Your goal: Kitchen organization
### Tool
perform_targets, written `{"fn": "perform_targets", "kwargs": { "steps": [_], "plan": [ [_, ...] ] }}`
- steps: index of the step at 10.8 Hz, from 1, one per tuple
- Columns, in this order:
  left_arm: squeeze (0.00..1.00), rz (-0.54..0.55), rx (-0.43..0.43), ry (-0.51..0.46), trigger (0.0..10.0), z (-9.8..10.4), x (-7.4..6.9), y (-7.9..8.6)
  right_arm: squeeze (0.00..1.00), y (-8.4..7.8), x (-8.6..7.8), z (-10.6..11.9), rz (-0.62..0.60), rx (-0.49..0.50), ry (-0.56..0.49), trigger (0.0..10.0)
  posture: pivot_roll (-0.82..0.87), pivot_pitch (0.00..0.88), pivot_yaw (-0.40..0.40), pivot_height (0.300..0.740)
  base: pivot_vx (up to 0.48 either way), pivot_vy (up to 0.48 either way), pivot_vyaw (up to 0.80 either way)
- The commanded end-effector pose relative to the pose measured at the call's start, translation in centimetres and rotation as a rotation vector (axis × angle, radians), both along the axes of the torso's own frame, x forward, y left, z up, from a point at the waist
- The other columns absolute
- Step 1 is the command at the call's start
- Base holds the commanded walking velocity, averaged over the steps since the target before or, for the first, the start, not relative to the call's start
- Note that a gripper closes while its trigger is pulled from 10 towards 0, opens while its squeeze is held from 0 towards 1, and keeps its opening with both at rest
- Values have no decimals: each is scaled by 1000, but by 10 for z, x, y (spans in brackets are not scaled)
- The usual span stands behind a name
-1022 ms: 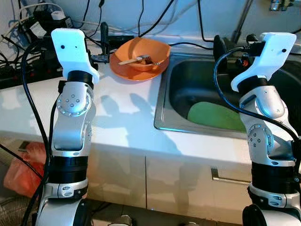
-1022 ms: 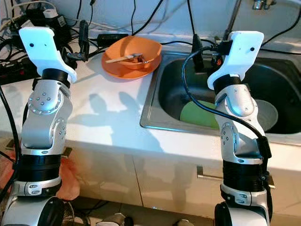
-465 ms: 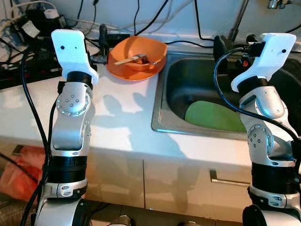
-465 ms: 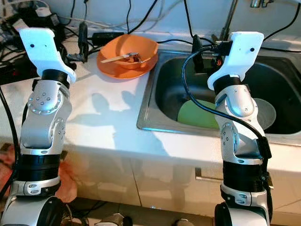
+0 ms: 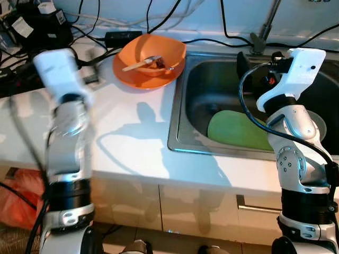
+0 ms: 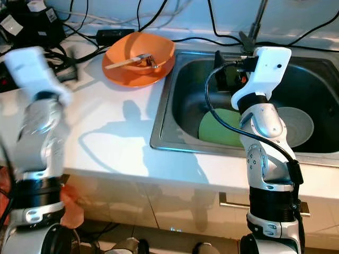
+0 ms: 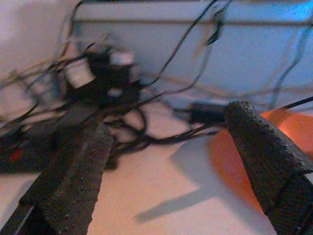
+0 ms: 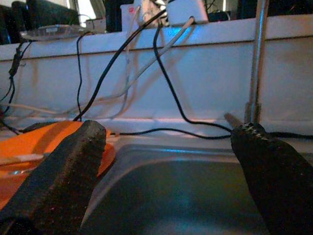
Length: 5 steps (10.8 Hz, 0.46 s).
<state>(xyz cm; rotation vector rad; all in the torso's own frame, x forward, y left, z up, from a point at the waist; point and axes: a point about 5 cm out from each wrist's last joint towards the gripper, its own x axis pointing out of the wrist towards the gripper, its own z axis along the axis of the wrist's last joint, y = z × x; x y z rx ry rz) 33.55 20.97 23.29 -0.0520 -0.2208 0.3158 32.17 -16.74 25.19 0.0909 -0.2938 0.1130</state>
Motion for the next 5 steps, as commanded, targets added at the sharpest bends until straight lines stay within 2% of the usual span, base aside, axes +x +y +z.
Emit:
{"fn": "perform_targets", "kwargs": {
  "steps": [1,5],
  "plan": [
    [0,43,-33,68,10000,-12,-1,7,0,2,-5,3,6,10,-8,10000,65,149,32,740,0,0,0],
    [0,19,-75,173,10000,-25,4,8,0,6,-8,1,11,25,2,10000,71,177,47,740,0,0,0]
  ]
}}
